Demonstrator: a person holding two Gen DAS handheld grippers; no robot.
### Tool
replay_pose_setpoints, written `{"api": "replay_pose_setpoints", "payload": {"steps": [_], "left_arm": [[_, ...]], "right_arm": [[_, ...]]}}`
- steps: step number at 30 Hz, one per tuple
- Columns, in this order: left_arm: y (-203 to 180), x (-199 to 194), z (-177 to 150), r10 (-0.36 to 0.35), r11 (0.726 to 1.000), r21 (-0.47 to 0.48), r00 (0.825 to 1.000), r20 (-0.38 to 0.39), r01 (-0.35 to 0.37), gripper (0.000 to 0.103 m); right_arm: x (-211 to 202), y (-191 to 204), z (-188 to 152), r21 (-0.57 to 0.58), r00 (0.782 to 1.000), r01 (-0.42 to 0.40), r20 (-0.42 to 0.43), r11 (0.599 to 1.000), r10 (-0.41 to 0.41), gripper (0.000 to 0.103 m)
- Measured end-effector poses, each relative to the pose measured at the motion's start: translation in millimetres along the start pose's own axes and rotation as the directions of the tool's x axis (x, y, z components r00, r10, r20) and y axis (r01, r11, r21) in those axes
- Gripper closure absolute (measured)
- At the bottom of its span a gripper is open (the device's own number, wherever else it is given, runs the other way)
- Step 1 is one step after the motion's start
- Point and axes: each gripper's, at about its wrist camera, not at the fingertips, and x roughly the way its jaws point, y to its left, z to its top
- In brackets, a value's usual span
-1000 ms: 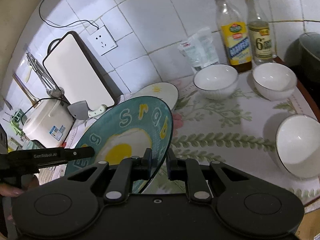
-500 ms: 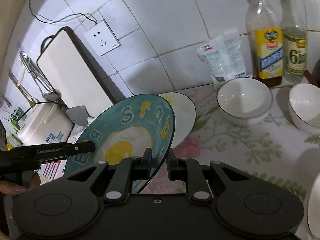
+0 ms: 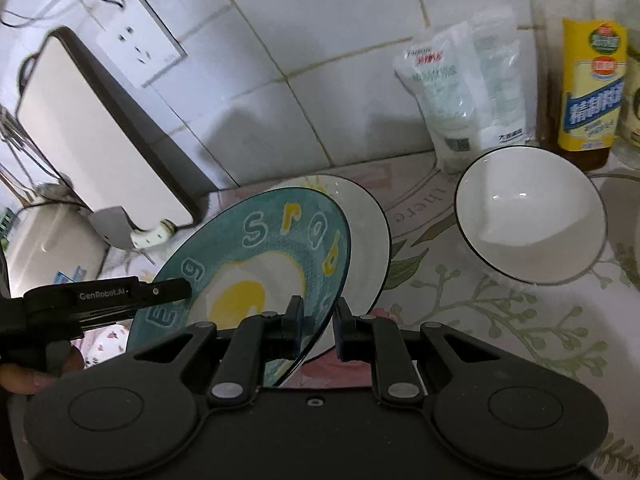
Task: Organize plates and bowls
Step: 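Carry the blue egg plate with both grippers and lower it onto the sun plate, then open both grippers and pull back from the stacked plates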
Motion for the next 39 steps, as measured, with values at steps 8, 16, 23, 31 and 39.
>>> {"api": "replay_pose_setpoints", "payload": {"steps": [8, 16, 23, 31, 39], "left_arm": [[6, 24, 1, 0.026, 0.999, -0.034, 0.998, -0.051, -0.028, 0.081], [10, 35, 3, 0.018, 0.998, -0.057, 0.998, -0.064, -0.022, 0.080], [4, 37, 5, 0.042, 0.999, -0.004, 0.997, -0.064, -0.043, 0.079], [6, 27, 2, 0.103, 0.995, 0.014, 0.994, -0.022, -0.103, 0.071], [10, -2, -10, 0.095, 0.995, 0.017, 0.995, 0.032, -0.095, 0.069]], "right_arm": [[24, 0, 13, 0.005, 0.997, 0.047, -0.062, 0.999, -0.046, 0.083], [41, -2, 18, -0.040, 0.997, 0.064, -0.043, 0.997, -0.065, 0.083], [55, -1, 22, -0.127, 0.995, 0.069, -0.063, 0.989, -0.078, 0.076], [56, 16, 21, -0.268, 0.985, 0.166, -0.001, 0.949, -0.173, 0.068], [52, 28, 13, -0.356, 0.962, 0.261, 0.019, 0.897, -0.272, 0.062]]}}
